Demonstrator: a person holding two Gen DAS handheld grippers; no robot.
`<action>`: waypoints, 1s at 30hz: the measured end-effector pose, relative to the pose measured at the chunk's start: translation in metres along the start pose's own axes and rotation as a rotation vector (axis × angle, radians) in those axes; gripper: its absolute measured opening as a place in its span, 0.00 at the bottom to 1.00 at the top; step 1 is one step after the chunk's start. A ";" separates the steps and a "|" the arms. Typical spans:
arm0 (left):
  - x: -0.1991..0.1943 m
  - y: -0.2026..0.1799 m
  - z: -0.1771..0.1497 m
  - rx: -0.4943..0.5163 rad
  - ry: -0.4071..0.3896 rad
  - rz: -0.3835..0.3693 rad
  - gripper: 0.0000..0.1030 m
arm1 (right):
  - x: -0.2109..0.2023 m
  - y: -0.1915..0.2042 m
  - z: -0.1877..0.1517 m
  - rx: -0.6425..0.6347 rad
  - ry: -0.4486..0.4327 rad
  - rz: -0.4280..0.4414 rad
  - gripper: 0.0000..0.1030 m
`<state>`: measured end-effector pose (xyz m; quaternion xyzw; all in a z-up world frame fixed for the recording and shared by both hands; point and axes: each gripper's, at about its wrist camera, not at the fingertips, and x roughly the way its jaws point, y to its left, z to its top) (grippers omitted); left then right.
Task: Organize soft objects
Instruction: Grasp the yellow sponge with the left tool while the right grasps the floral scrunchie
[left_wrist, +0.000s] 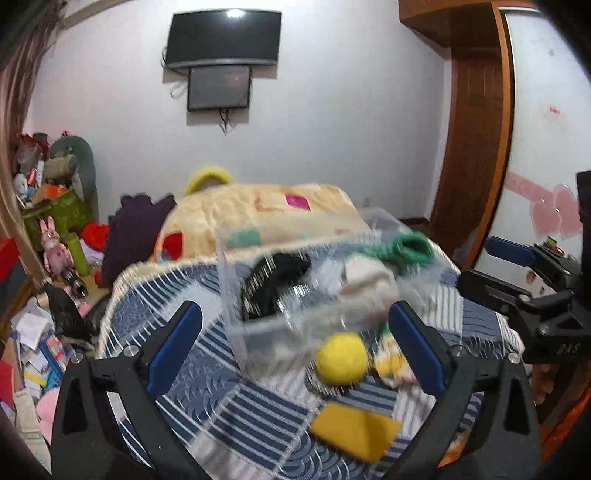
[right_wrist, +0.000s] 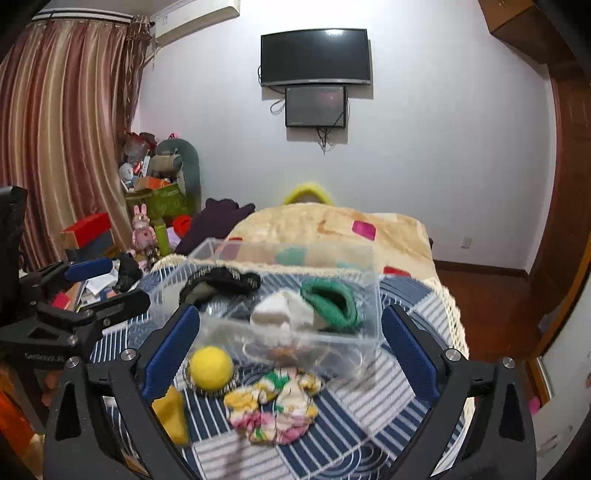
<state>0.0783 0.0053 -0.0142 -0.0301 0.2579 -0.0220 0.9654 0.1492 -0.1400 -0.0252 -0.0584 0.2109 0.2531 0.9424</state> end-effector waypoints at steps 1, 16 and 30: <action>0.002 -0.002 -0.007 -0.003 0.020 -0.007 0.99 | 0.001 0.002 -0.004 0.000 0.011 0.003 0.96; 0.029 -0.016 -0.065 -0.053 0.185 -0.090 0.99 | 0.036 -0.004 -0.069 0.032 0.205 -0.002 0.96; 0.033 -0.019 -0.085 -0.082 0.209 -0.181 0.78 | 0.043 0.010 -0.081 -0.014 0.261 0.062 0.30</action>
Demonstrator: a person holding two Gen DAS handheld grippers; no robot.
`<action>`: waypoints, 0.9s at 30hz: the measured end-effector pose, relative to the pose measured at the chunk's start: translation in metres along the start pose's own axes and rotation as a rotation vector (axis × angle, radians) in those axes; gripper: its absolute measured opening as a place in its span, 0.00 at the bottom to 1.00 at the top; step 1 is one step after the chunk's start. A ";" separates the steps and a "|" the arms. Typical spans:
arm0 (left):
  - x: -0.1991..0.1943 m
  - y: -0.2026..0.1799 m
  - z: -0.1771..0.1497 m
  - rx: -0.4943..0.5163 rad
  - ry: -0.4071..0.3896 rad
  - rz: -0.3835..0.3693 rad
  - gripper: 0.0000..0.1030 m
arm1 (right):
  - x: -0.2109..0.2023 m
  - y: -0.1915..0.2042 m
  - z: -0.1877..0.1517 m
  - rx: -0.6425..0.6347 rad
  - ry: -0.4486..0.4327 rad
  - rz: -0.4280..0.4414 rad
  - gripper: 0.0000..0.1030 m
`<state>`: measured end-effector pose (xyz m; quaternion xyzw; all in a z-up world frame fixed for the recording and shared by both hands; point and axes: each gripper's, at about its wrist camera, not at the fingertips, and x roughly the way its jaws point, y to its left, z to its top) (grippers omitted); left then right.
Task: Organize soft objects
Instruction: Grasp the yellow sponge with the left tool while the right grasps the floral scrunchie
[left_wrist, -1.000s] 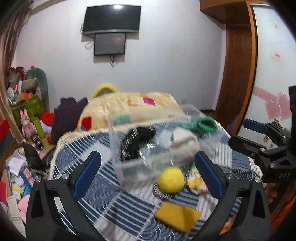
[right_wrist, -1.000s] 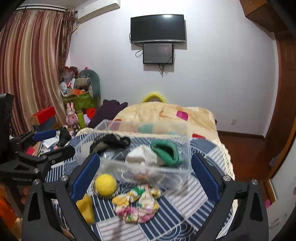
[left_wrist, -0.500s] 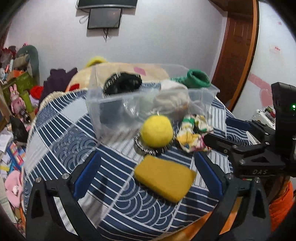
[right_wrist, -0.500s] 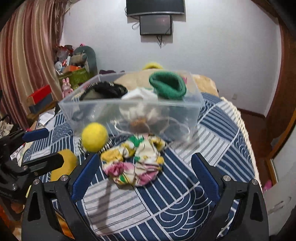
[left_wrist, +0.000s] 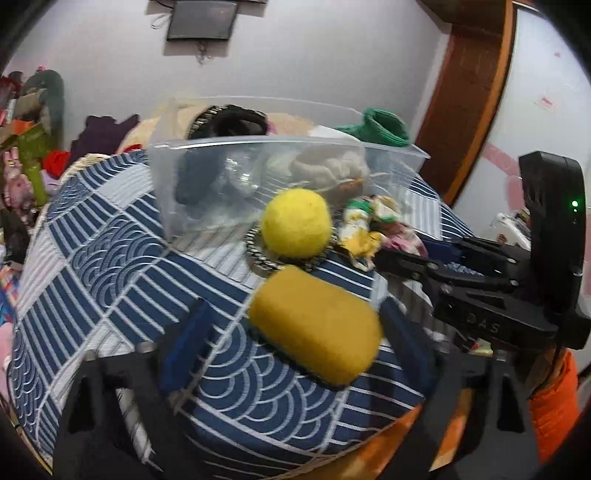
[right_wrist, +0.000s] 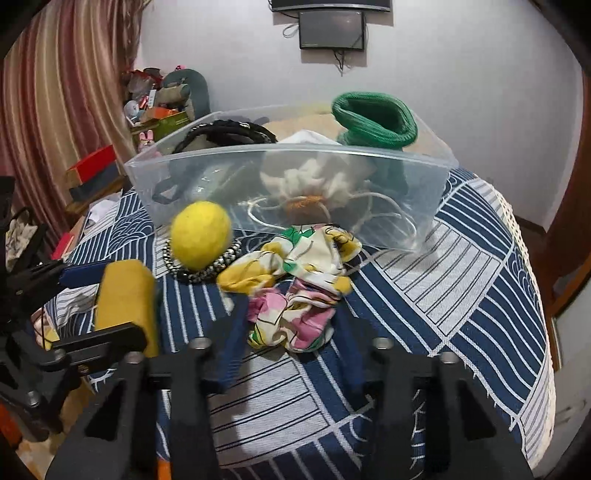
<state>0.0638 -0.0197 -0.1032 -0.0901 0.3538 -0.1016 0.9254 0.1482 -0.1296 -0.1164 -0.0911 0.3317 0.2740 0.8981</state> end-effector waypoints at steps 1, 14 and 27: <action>0.001 0.000 0.001 -0.002 0.007 -0.020 0.70 | -0.001 0.000 0.000 -0.002 -0.001 0.002 0.22; -0.025 0.002 0.019 0.015 -0.089 0.022 0.59 | -0.033 -0.008 0.011 0.016 -0.096 -0.013 0.15; -0.059 0.011 0.085 0.010 -0.304 0.108 0.59 | -0.061 -0.002 0.059 -0.017 -0.255 -0.033 0.15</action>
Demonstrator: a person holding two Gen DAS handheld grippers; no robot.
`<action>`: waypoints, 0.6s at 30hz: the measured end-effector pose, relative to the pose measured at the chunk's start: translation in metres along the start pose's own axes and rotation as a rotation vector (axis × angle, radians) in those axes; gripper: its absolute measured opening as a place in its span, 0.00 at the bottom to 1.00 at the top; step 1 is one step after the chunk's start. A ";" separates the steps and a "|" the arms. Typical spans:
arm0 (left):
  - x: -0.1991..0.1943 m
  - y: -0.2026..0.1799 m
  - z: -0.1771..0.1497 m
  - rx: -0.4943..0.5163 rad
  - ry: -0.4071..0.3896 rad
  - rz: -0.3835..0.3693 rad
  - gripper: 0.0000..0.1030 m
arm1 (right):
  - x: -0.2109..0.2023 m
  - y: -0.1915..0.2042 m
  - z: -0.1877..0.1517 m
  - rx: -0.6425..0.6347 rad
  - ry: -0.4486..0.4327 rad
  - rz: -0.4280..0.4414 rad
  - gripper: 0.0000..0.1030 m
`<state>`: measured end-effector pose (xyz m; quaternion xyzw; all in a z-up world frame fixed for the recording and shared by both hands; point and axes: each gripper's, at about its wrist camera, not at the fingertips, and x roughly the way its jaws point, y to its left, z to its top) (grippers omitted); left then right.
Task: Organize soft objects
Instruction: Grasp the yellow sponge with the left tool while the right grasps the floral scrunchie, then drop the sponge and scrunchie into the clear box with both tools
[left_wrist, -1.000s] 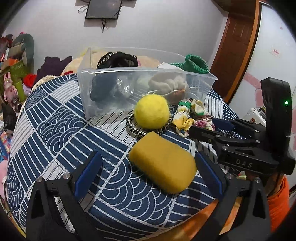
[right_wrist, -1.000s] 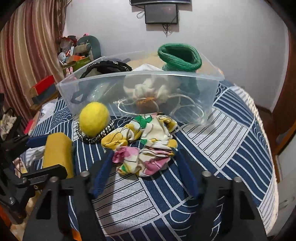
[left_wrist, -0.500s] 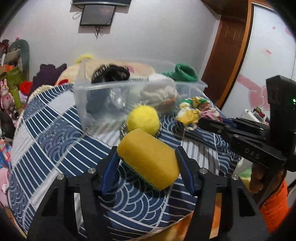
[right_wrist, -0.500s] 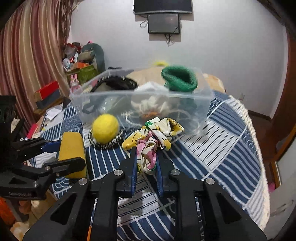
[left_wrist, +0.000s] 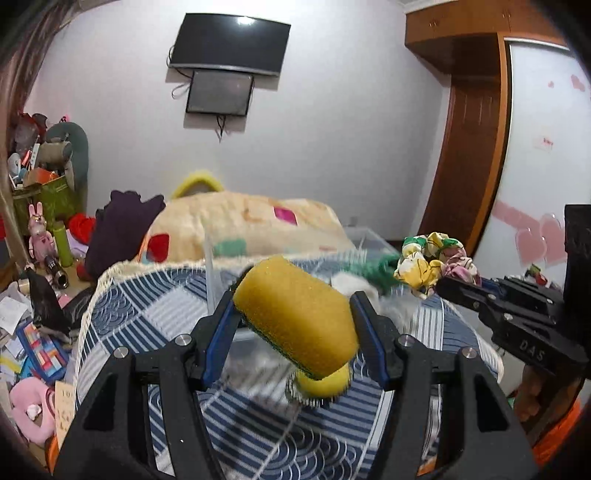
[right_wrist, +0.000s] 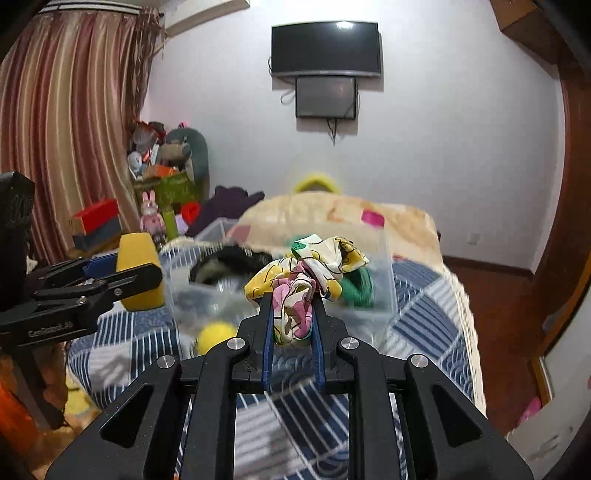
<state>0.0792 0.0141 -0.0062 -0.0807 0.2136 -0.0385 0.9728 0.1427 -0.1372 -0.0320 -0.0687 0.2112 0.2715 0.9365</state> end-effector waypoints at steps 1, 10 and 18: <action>0.001 0.001 0.002 -0.003 -0.006 0.005 0.59 | 0.001 0.001 0.004 -0.004 -0.011 0.003 0.15; 0.031 0.004 0.019 -0.002 -0.002 0.049 0.59 | 0.021 0.014 0.026 -0.026 -0.049 0.024 0.15; 0.069 0.011 0.015 -0.003 0.069 0.075 0.59 | 0.059 0.016 0.018 -0.026 0.037 0.027 0.15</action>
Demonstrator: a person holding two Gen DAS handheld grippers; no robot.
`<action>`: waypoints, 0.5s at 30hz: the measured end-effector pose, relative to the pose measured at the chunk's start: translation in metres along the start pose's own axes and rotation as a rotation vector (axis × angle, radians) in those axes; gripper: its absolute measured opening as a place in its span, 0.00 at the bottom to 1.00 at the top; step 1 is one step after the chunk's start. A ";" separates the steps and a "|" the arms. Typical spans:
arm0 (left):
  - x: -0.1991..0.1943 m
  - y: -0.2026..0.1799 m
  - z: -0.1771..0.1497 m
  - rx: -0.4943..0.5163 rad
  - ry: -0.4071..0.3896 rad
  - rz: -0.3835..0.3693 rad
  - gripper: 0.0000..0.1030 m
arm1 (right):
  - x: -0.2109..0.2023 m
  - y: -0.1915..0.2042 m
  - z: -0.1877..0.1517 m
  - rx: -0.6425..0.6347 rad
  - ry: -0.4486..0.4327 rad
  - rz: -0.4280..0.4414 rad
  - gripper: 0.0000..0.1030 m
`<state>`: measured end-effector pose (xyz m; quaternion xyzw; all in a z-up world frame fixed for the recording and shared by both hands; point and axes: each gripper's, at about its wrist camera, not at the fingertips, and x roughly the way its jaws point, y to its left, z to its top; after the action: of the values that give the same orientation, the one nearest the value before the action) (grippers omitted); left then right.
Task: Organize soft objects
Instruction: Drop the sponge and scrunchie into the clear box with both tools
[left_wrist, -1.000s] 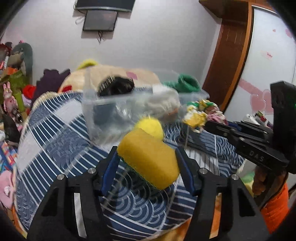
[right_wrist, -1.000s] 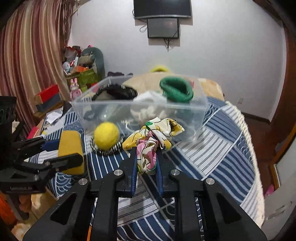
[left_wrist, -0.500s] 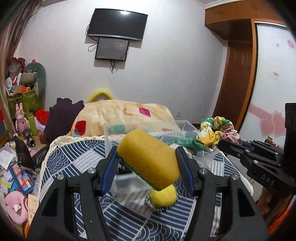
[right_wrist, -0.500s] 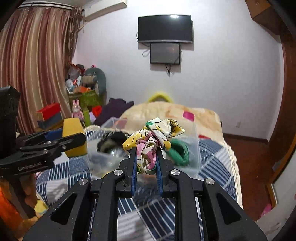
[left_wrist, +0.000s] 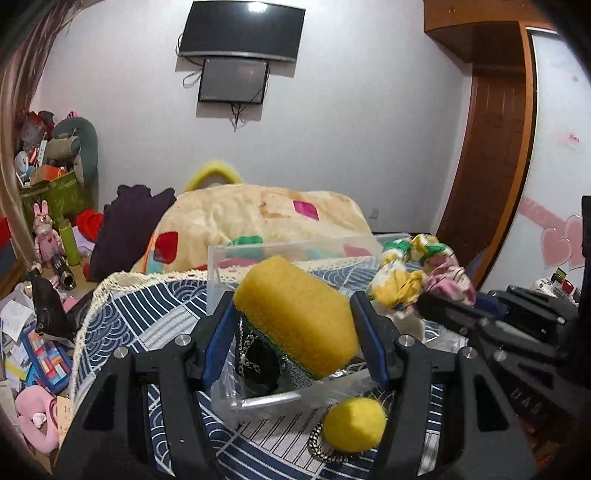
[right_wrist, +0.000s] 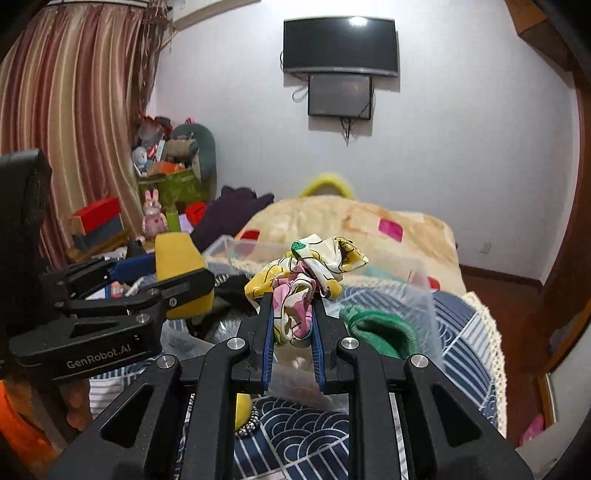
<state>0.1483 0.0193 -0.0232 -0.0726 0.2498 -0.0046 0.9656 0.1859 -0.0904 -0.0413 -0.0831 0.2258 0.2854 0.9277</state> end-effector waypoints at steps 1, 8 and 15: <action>0.004 -0.001 -0.001 0.001 0.009 0.000 0.59 | 0.005 0.000 -0.002 0.003 0.014 0.004 0.15; 0.028 -0.010 -0.008 0.072 0.055 0.035 0.60 | 0.025 0.002 -0.014 -0.023 0.092 0.001 0.15; 0.029 -0.017 -0.014 0.119 0.053 0.072 0.64 | 0.018 -0.003 -0.015 -0.020 0.092 -0.001 0.19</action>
<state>0.1669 -0.0008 -0.0469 -0.0057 0.2770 0.0135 0.9607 0.1951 -0.0882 -0.0633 -0.1053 0.2655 0.2832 0.9156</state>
